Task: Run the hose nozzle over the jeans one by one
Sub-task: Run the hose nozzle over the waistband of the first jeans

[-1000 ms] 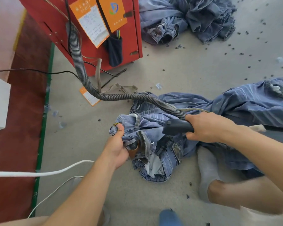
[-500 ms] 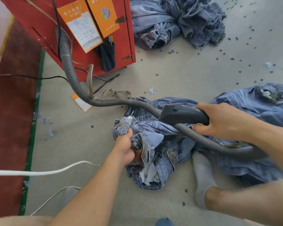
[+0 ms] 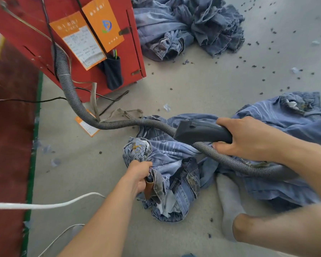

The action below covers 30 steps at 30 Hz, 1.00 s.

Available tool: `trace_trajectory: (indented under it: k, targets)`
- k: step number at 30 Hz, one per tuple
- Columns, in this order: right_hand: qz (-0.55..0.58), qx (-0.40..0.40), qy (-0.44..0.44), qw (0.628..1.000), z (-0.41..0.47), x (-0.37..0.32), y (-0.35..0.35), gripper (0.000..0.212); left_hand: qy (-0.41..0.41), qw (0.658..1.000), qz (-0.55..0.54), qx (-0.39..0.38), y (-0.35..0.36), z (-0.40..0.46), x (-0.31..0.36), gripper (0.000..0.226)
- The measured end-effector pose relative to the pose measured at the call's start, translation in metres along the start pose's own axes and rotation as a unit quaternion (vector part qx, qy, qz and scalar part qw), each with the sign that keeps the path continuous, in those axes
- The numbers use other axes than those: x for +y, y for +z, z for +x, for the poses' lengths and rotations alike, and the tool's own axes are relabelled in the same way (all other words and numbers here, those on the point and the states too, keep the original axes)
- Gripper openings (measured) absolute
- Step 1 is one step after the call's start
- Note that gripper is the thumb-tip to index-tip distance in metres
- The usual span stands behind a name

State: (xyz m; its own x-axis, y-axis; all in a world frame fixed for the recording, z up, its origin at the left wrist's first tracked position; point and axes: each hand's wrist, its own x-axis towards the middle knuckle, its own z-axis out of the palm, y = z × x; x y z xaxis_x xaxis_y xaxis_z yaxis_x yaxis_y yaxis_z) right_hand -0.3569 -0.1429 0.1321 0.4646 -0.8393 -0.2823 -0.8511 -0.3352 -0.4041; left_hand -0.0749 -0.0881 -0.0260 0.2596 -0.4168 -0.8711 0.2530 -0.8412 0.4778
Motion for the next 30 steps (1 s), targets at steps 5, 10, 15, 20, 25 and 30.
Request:
trace_trajectory:
  k: [5, 10, 15, 20, 25, 30]
  targets:
    - [-0.011, 0.010, -0.023, 1.000, -0.004, 0.003, -0.008, 0.019, -0.058, 0.955, -0.183, -0.228, -0.005, -0.028, 0.016, 0.049]
    - [-0.023, 0.012, -0.037, 0.999, -0.013, 0.015, -0.025, 0.018, 0.005, 0.925, -0.204, -0.320, -0.005, -0.045, 0.025, 0.052]
    - [-0.038, -0.008, -0.024, 0.999, -0.007, 0.019, -0.018, 0.020, 0.037, 0.907, -0.199, -0.370, -0.006, -0.047, 0.016, 0.049]
    - [-0.038, -0.050, -0.055, 0.996, 0.001, -0.004, -0.008, 0.019, 0.052, 0.909, -0.156, -0.382, -0.005, -0.048, 0.015, 0.048]
    - [-0.017, 0.030, -0.067, 0.997, 0.009, -0.024, -0.005, 0.019, 0.069, 0.911, -0.168, -0.370, -0.001, -0.052, 0.015, 0.055]
    - [-0.016, 0.024, -0.021, 0.999, -0.002, -0.003, -0.029, 0.018, 0.043, 0.880, -0.226, -0.416, -0.010, -0.056, 0.018, 0.074]
